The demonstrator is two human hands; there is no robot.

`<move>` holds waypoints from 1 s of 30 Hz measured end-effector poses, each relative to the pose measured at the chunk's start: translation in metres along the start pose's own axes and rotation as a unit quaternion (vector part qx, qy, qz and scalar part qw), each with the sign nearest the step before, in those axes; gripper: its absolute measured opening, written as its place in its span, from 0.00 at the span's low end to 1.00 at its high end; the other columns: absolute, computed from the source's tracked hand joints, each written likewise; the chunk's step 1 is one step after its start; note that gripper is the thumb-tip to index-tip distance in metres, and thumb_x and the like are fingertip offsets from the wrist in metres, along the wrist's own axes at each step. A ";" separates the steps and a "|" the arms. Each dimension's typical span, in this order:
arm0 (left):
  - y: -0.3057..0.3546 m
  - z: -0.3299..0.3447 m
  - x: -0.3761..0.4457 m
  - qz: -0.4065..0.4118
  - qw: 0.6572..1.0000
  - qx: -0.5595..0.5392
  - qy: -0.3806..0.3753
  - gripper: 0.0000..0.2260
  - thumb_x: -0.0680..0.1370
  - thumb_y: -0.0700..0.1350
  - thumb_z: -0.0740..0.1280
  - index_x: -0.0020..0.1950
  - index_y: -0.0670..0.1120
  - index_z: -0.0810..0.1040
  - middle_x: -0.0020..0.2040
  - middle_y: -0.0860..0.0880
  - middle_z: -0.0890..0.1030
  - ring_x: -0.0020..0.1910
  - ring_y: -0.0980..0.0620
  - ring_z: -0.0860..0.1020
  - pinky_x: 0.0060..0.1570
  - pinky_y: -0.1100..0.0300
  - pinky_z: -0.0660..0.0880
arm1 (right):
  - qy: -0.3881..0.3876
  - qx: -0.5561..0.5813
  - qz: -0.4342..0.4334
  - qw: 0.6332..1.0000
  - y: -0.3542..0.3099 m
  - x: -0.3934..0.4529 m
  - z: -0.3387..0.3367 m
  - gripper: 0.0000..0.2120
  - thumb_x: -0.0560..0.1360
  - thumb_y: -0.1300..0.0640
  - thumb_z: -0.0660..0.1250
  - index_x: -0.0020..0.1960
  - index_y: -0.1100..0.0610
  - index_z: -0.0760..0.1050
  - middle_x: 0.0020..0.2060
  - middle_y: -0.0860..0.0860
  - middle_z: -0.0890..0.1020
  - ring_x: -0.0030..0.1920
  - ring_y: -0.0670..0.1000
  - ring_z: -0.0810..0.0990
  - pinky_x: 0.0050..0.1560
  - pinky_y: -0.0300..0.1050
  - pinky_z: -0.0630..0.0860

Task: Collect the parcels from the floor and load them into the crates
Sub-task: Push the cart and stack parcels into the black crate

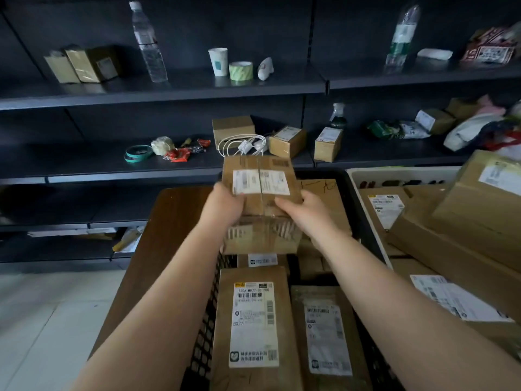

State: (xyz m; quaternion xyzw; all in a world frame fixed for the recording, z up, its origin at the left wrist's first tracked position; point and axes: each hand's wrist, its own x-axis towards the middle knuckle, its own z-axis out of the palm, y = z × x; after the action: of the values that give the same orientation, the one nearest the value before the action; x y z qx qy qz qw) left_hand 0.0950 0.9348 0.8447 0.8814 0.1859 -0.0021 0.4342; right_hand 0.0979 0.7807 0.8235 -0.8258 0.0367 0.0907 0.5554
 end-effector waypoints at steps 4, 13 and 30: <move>-0.026 0.033 0.009 -0.007 0.996 0.089 -0.013 0.18 0.81 0.47 0.57 0.69 0.39 0.64 0.63 0.40 0.75 0.56 0.42 0.76 0.46 0.56 0.73 | -0.033 -0.093 -0.041 0.994 0.029 0.006 0.012 0.30 0.70 0.48 0.72 0.69 0.52 0.67 0.69 0.51 0.70 0.69 0.52 0.68 0.68 0.48 0.66; -0.075 0.083 0.047 0.059 0.940 0.324 -0.091 0.28 0.78 0.38 0.60 0.76 0.49 0.56 0.77 0.44 0.55 0.76 0.43 0.55 0.73 0.46 0.59 | -0.112 -0.544 -0.160 0.816 0.068 0.033 0.045 0.33 0.78 0.56 0.62 0.77 0.58 0.50 0.77 0.57 0.54 0.77 0.56 0.50 0.76 0.52 0.44; -0.098 0.010 -0.170 0.088 0.898 0.310 -0.301 0.36 0.72 0.63 0.65 0.75 0.62 0.50 0.77 0.58 0.51 0.76 0.53 0.53 0.75 0.51 0.56 | -0.295 -0.384 -0.065 0.872 0.061 -0.153 0.011 0.40 0.74 0.42 0.65 0.77 0.45 0.45 0.77 0.44 0.49 0.71 0.51 0.64 0.68 0.46 0.67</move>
State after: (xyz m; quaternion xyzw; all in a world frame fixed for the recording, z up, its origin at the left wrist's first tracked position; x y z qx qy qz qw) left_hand -0.0942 0.9259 0.7923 0.9415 -0.0416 -0.2864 0.1729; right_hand -0.0635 0.7614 0.7933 -0.9094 -0.2203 0.3008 0.1840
